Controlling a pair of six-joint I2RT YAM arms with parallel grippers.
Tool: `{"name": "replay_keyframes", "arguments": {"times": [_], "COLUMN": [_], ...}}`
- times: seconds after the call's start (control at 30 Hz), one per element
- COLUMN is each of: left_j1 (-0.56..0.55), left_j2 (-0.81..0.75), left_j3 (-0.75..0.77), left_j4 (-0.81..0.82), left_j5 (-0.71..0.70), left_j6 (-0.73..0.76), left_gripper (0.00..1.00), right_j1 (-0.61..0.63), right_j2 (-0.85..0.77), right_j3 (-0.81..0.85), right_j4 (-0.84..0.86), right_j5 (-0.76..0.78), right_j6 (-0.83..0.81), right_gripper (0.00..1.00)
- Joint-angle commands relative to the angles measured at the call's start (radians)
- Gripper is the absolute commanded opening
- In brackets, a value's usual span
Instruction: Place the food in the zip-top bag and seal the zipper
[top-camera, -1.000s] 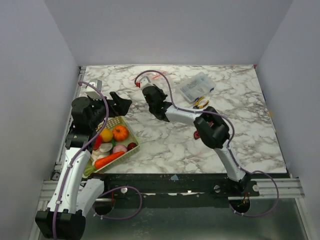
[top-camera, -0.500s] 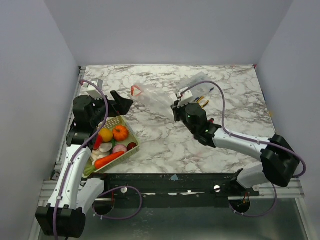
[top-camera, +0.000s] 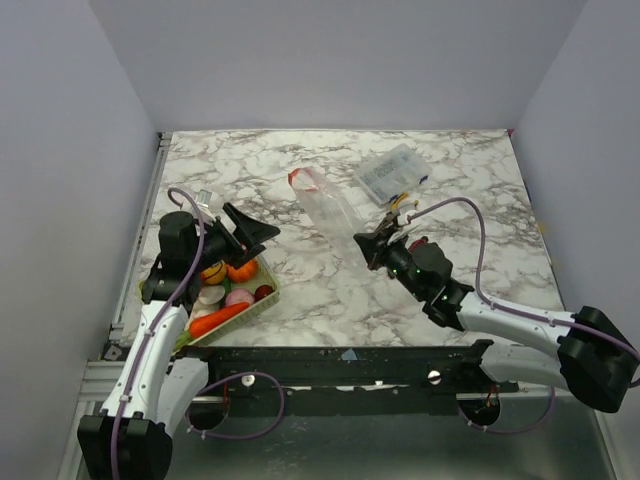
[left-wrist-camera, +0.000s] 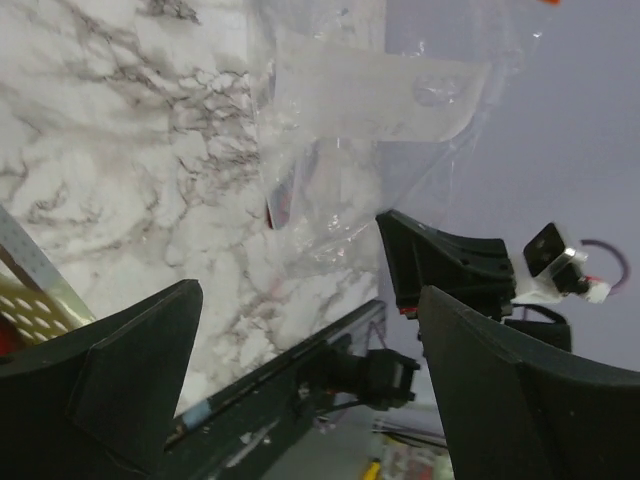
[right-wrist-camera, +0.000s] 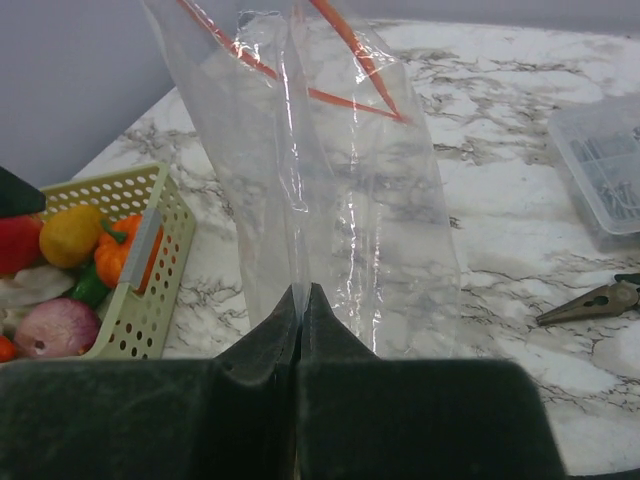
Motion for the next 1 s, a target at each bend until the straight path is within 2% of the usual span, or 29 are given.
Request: {"name": "replay_keyframes", "arguments": {"times": [0.0,0.17,0.27,0.6,0.73,0.8,0.83,0.97], "left_j1": [0.008,0.014,0.014,-0.004,-0.041,-0.065,-0.074,-0.137], "left_j2": [-0.085,-0.037,0.031,0.180,0.306,0.375,0.403,0.429], "left_j3": [-0.057,-0.028,-0.024,0.179,0.256,0.315,0.347,0.377], "left_j4": [0.001,-0.098,-0.034,-0.267,-0.287,-0.271,-0.258,-0.216], "left_j5": [0.032,0.007,0.055,0.010,0.006,0.011,0.020,-0.025], "left_j6": [-0.290,-0.474,-0.565,-0.606,-0.548,-0.435,-0.372,-0.133], "left_gripper": [0.89,0.89,0.89,0.94,0.94,0.92,0.87,0.87], "right_j1": [0.002,0.002,0.002,0.002,0.001,0.002,0.002,0.003], "right_j2": [-0.083,-0.177,-0.219,-0.278,-0.253,-0.222,-0.196,-0.026], "right_j3": [-0.055,-0.115,-0.137,-0.136,-0.108,-0.069,-0.037,0.161], "right_j4": [0.074,0.075,0.071,0.020,-0.013,-0.057,-0.116,-0.428], "right_j5": [-0.034,-0.074,-0.106,-0.273,-0.263,-0.198,-0.173,-0.285], "right_j6": [0.000,-0.031,-0.065,-0.134,-0.153,-0.156,-0.164,-0.172], "right_gripper": [0.00,0.00,0.00,0.00,0.00,0.00,0.00,0.01]}}
